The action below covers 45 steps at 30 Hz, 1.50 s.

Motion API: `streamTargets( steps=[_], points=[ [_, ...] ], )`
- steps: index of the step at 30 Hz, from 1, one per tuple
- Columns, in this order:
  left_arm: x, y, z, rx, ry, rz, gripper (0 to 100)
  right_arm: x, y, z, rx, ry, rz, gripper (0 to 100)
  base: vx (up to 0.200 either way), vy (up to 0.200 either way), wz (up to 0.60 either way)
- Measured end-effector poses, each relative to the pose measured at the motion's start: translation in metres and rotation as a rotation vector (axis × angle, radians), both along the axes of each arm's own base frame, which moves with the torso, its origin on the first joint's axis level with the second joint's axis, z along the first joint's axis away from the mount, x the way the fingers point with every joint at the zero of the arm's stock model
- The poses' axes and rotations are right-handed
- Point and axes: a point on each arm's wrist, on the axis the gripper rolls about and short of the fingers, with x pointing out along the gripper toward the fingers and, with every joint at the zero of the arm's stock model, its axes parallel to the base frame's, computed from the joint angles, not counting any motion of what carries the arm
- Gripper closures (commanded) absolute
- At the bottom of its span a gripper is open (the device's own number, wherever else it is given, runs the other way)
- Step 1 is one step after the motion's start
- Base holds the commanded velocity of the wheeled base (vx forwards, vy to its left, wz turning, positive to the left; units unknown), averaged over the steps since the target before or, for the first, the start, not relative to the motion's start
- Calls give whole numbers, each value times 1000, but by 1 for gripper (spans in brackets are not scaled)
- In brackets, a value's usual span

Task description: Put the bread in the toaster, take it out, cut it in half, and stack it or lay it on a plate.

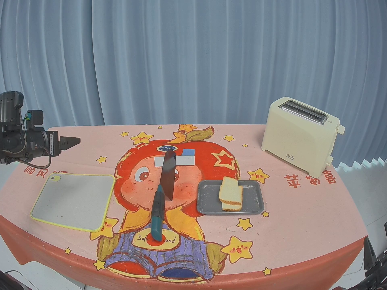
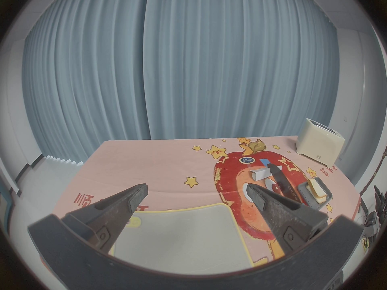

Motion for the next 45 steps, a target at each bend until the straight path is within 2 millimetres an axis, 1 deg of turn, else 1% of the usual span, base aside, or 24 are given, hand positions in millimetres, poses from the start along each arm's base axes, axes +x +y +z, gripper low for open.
streamTargets(
  steps=[4,11,14,18,21,24,27,30,36,41,45],
  points=[
    [-2,7,1,5,-4,26,0,0,0,0,0,0,0,0,0,0,0],
    [-1,9,2,4,-23,42,0,0,0,0,0,0,0,0,0,0,0],
    [2,10,8,-2,-92,72,0,0,0,0,0,0,0,0,0,0,0],
    [8,10,12,15,-172,175,0,0,0,0,0,0,0,0,0,0,0],
    [14,6,14,36,-248,231,0,0,0,0,0,0,0,0,0,0,0],
    [19,1,10,40,-283,250,0,0,0,0,0,0,0,0,0,0,0],
    [22,-3,2,37,-261,246,0,0,0,0,0,0,0,0,0,0,0],
    [22,-4,-1,35,-251,240,0,0,0,0,0,0,0,0,0,0,0],
    [17,-7,-8,34,-234,226,0,0,0,0,0,0,0,0,0,0,0],
    [6,-8,-4,32,-250,221,0,0,0,0,0,0,0,0,0,0,0],
    [-7,-10,2,31,-276,219,0,0,0,0,0,0,0,0,0,0,0]
  ],
)
